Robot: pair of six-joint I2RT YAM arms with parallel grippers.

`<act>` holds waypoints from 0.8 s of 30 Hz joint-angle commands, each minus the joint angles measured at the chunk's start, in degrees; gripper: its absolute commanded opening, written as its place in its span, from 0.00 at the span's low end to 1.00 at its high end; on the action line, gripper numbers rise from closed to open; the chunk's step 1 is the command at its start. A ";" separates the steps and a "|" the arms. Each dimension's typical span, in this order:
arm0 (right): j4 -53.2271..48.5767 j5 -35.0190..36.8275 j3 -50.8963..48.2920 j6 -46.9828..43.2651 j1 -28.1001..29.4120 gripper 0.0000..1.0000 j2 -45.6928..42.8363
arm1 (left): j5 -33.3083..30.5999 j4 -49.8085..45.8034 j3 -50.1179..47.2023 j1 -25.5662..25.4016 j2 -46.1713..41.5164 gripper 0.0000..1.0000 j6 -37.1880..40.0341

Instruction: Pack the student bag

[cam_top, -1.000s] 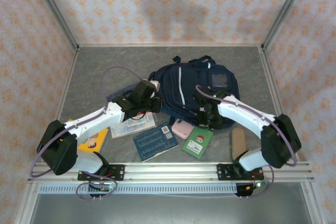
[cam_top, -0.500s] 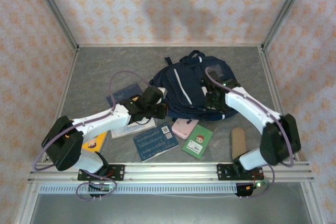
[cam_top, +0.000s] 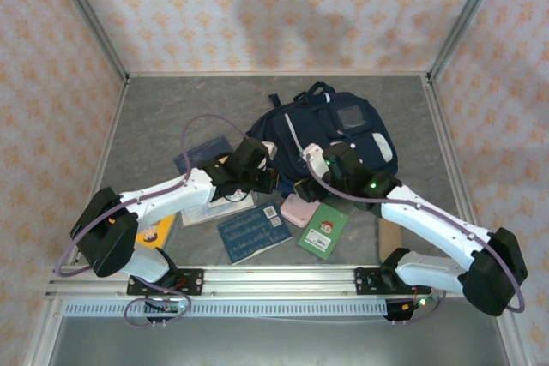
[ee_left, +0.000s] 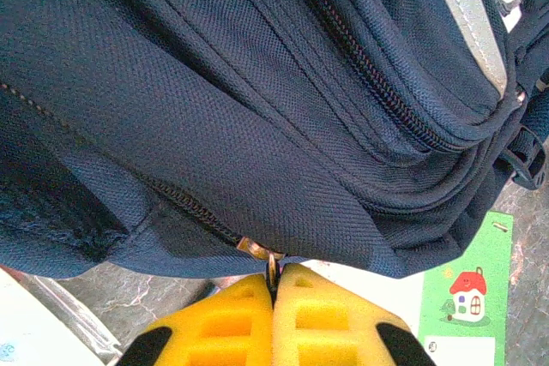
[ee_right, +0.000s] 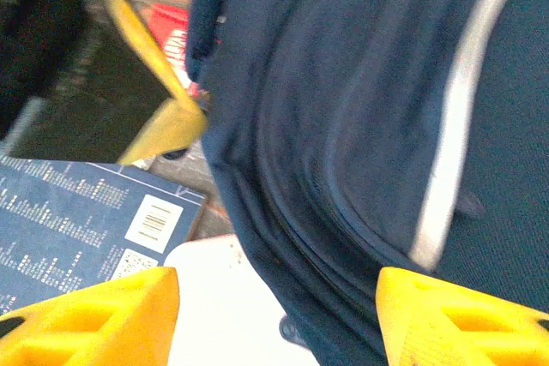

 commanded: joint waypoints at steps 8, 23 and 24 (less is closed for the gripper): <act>7.23 4.59 0.25 -11.17 4.63 0.56 7.83 | 2.40 0.08 2.16 -0.45 -3.05 0.00 -0.09; 8.98 18.84 -2.74 -14.15 5.05 0.00 6.03 | -0.24 -2.54 1.83 -0.37 -4.99 0.00 1.34; 8.62 19.24 -2.89 -14.35 5.04 0.00 5.22 | -0.55 -2.80 1.86 -0.36 -4.97 0.00 1.55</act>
